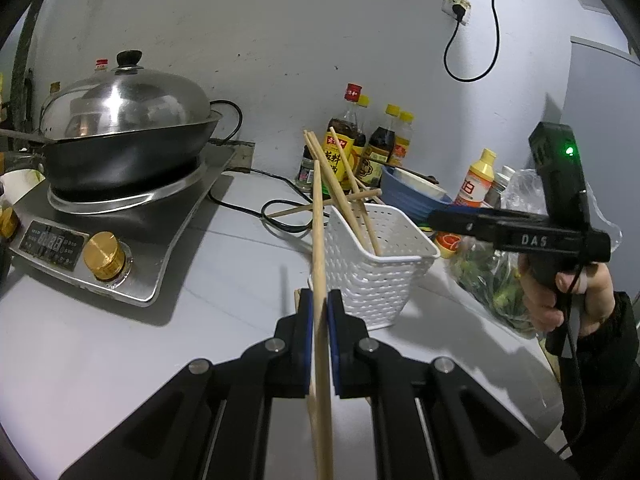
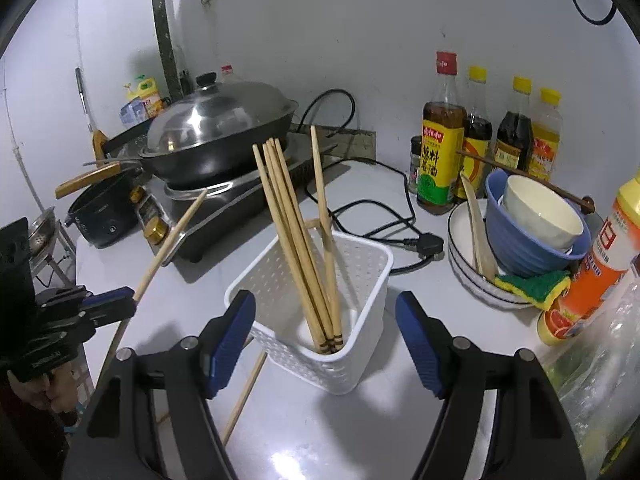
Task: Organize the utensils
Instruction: 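Carry the left tool's chopstick over the white holder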
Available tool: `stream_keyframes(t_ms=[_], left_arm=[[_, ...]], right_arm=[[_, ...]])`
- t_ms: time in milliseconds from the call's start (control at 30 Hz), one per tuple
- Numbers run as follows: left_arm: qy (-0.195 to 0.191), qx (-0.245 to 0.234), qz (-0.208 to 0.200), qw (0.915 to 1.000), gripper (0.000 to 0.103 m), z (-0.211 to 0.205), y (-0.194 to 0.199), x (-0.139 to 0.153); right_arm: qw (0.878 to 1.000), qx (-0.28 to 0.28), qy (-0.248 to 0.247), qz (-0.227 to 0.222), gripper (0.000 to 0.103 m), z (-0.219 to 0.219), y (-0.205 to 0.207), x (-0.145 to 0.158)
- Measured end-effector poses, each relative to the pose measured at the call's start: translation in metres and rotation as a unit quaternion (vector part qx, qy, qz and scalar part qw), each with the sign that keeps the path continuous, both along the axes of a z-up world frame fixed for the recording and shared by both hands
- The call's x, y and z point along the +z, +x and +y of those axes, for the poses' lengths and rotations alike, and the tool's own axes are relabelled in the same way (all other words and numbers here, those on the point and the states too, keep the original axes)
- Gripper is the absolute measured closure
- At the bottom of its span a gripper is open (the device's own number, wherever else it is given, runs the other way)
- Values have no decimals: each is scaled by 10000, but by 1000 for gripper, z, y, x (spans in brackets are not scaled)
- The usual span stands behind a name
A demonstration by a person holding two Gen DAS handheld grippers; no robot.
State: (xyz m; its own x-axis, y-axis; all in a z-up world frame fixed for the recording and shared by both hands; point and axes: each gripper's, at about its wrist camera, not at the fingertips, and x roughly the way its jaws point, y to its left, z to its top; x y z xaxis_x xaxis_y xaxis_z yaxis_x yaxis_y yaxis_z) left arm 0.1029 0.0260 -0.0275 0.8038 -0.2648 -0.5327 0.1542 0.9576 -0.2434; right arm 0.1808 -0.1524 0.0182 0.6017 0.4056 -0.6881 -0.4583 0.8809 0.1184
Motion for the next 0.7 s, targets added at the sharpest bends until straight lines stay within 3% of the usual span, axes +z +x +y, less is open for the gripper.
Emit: stream_keyframes(t_ms=[167, 333, 567, 700], left_arm=[[-181, 145, -104, 9997, 97, 7, 5, 8], [-596, 312, -571, 9961, 97, 8, 23, 39], [-1197, 639, -1156, 9840, 97, 0, 61, 82], [-1557, 885, -1174, 9768, 97, -5, 85, 84]], right_arm=[[9998, -25, -27, -213, 32, 0, 1, 11], [9994, -64, 130, -316, 32, -4, 0, 17], [9981, -173, 326, -500, 32, -23, -10, 23], [9971, -285, 468, -534, 32, -42, -14, 20]])
